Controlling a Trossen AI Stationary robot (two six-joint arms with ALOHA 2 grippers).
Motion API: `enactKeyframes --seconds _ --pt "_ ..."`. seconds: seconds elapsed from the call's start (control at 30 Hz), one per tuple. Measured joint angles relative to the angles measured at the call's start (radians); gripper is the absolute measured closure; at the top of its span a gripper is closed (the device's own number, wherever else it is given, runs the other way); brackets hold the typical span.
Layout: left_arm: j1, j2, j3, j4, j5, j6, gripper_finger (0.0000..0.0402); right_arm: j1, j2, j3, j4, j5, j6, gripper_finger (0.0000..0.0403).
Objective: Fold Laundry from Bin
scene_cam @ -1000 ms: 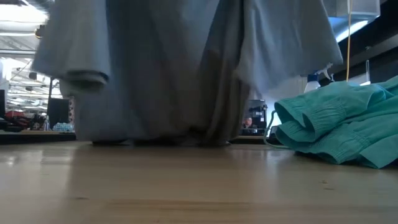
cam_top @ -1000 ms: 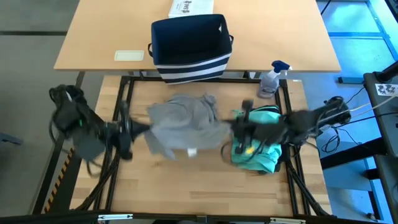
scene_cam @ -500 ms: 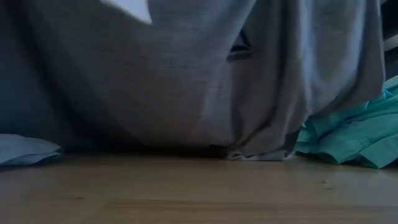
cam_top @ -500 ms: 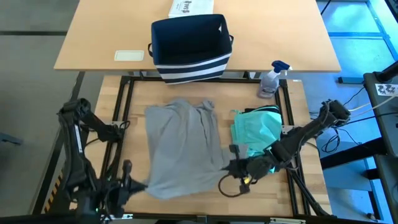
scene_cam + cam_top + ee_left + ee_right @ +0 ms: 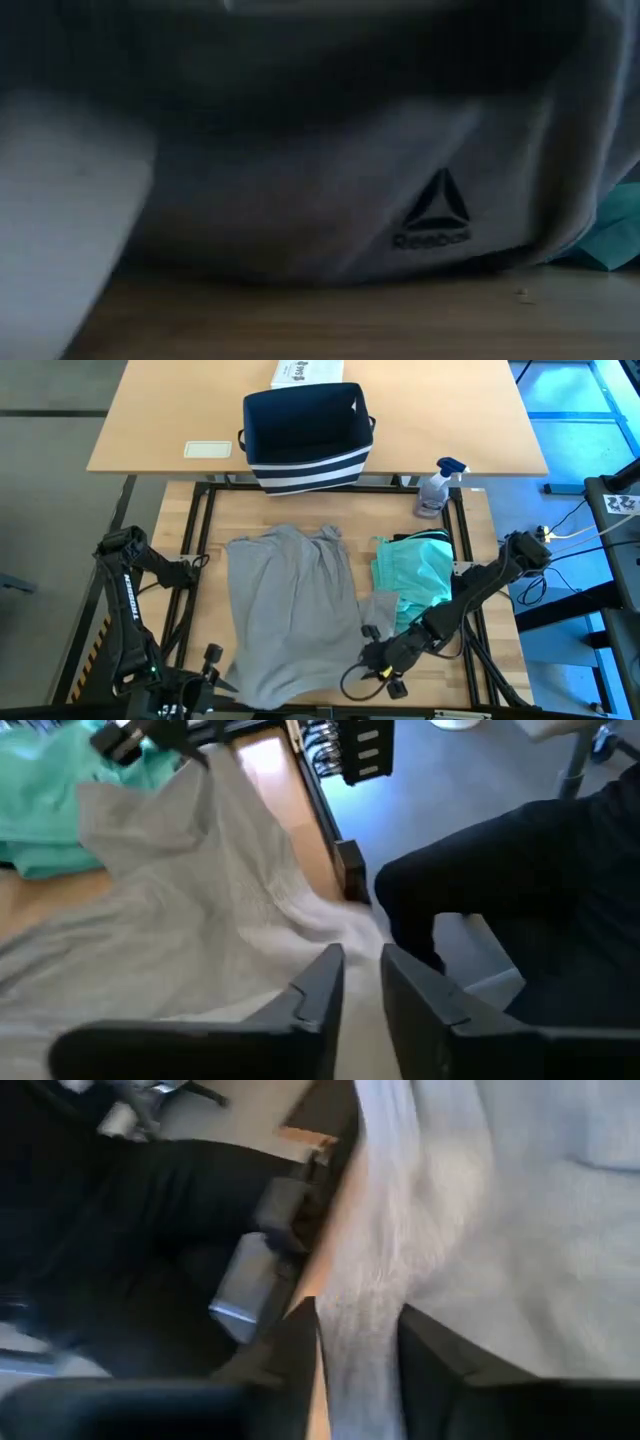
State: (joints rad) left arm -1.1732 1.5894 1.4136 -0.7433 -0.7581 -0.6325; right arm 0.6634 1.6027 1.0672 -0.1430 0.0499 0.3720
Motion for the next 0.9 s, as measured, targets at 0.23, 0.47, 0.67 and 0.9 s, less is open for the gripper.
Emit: enactKeyframes --seconds 0.23,0.47,0.67,0.9 --pt "0.015 0.000 0.000 -0.013 0.023 -0.043 0.0267 -0.002 0.005 0.002 0.042 0.005 0.035 0.0190" --pt "0.057 0.000 0.000 -0.364 -0.131 -0.223 0.0256 -0.056 0.002 0.042 -0.004 0.160 -0.005 0.0161" --pt "0.072 -0.020 -0.017 -0.725 -0.278 -0.503 0.0267 -0.262 0.002 0.052 -0.096 0.284 -0.039 0.0180" --pt "0.072 -0.283 -0.334 -0.655 -0.316 -0.691 0.0296 -0.564 0.030 0.051 -0.090 0.169 -0.157 0.0199"
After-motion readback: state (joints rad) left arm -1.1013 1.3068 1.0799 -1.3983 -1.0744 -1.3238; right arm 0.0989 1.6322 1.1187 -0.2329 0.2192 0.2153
